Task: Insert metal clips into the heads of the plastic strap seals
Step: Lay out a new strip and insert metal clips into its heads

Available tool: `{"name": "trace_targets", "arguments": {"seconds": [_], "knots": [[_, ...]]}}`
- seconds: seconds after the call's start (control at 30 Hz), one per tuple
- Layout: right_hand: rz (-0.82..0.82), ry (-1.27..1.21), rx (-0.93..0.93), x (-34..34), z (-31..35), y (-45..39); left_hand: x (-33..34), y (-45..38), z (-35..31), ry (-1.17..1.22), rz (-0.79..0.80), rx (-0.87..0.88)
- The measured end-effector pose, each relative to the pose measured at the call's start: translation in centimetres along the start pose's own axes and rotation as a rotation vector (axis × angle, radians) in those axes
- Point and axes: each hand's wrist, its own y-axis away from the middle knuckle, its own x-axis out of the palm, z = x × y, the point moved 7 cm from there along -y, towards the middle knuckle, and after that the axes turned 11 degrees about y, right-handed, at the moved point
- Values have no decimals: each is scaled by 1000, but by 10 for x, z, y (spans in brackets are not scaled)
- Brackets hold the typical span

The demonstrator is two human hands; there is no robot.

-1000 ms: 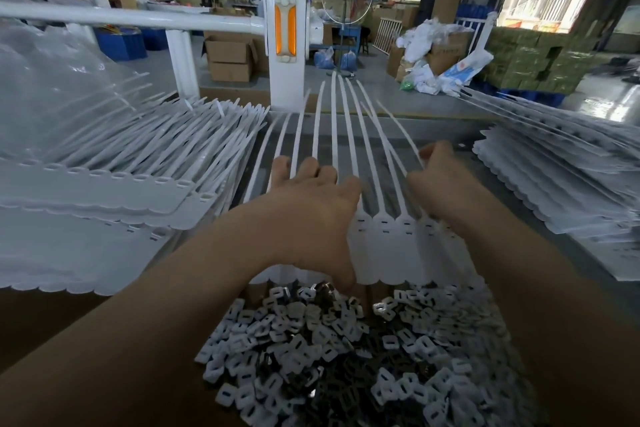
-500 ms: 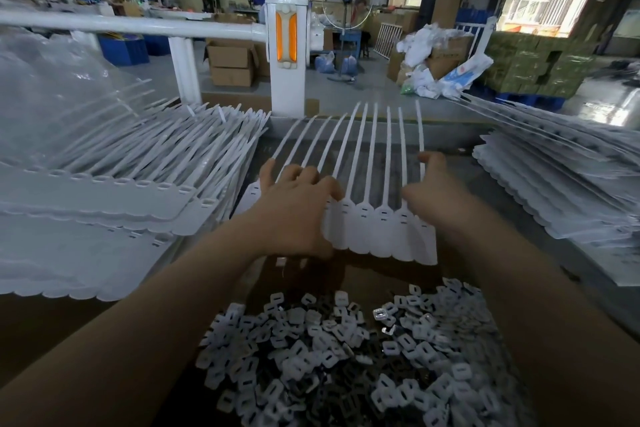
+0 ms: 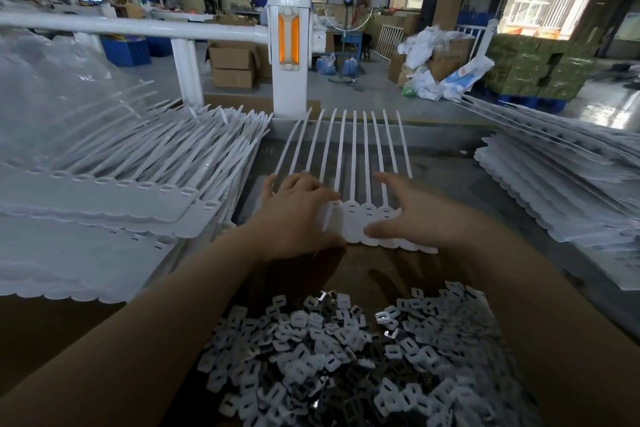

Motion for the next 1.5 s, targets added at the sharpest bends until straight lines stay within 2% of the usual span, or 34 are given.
{"name": "trace_targets", "arguments": {"seconds": [0.07,0.13,0.3,0.4,0.5,0.6,0.67,0.83,1.0,1.17,1.23,1.3,1.4,1.5], "knots": [[-40,196,-51,-1,13,6,-8,2,-2,-9,-64,2],[-103,338,-76,-1,23,10,-13,4,-1,-16,-46,-1],[-173,460,-36,0,21,10,2,14,14,-16,346,-77],[-212,543,-11,3,22,11,20,17,19,-7,446,-161],[-209,541,-49,4,31,12,28,13,18,-29,356,-191],[-85,511,-120,8,40,14,31,9,19,-105,219,-200],[-14,546,-123,11,41,15,33,8,18,-115,185,-213],[60,621,-52,20,33,19,33,6,18,-106,202,-209],[-11,649,4,16,28,17,30,7,17,-108,176,-193],[-18,686,45,15,23,19,40,9,12,-10,295,-215],[-2,665,23,17,29,19,38,10,9,-33,297,-213],[18,683,5,19,34,20,29,11,5,-89,227,-194],[15,682,-1,19,33,19,0,8,5,-261,17,-179],[-26,680,-10,17,33,18,-31,10,23,-463,-90,-363]]}}
